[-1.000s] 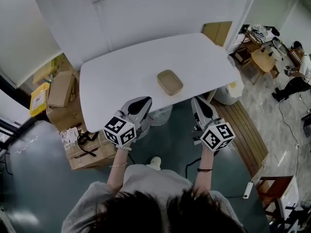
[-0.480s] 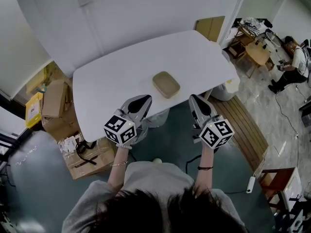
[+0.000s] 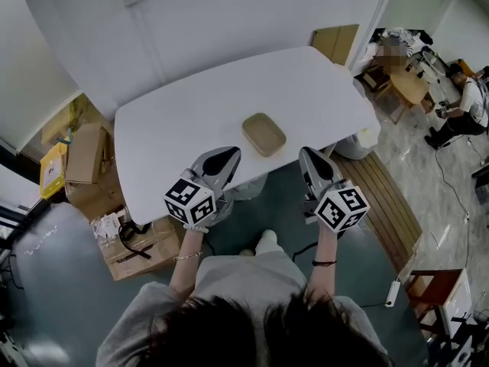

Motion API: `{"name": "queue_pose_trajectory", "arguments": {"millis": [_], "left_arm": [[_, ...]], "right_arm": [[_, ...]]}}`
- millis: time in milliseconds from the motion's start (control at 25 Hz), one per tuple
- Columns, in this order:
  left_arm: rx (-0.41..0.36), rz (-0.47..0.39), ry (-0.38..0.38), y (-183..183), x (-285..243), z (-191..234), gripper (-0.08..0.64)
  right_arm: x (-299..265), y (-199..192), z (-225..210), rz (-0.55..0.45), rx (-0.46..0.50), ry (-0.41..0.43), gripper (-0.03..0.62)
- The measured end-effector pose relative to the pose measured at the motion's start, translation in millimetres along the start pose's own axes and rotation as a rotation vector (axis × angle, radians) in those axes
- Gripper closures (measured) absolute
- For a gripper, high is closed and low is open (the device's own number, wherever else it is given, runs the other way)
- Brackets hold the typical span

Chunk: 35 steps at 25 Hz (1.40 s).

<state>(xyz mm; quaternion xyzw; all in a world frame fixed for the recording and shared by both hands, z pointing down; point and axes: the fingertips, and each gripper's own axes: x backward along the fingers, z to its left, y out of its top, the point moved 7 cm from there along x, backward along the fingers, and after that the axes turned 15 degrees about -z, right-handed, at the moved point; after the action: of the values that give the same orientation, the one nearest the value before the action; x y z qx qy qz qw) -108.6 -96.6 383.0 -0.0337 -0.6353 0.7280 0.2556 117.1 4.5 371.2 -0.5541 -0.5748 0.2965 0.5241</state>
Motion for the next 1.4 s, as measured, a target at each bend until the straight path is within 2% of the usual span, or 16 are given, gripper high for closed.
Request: {"name": "queue_pose_trajectory", "arguments": {"millis": [320, 760, 1080, 1400], "left_arm": [[0.001, -0.003, 0.065, -10.5, -26.3, 14.6, 0.569], [-0.011, -0.014, 0.177, -25.2, -80.9, 34.3, 0.569], [-0.027, -0.012, 0.287, -28.8, -90.2, 48.8, 0.569], [-0.031, 0.003, 0.360, -39.5, -89.8, 60.2, 0.569]], "right_arm": [[-30.2, -4.9, -39.2, 0.036, -0.029, 0.034, 0.580], [-88.6, -6.9, -101.9, 0.108, -0.074, 0.155, 0.580], [-120.5, -17.5, -125.6, 0.159, -0.119, 0.241, 0.580], [-144.7, -37.1, -136.9, 0.218, -0.137, 0.297, 0.580]]}}
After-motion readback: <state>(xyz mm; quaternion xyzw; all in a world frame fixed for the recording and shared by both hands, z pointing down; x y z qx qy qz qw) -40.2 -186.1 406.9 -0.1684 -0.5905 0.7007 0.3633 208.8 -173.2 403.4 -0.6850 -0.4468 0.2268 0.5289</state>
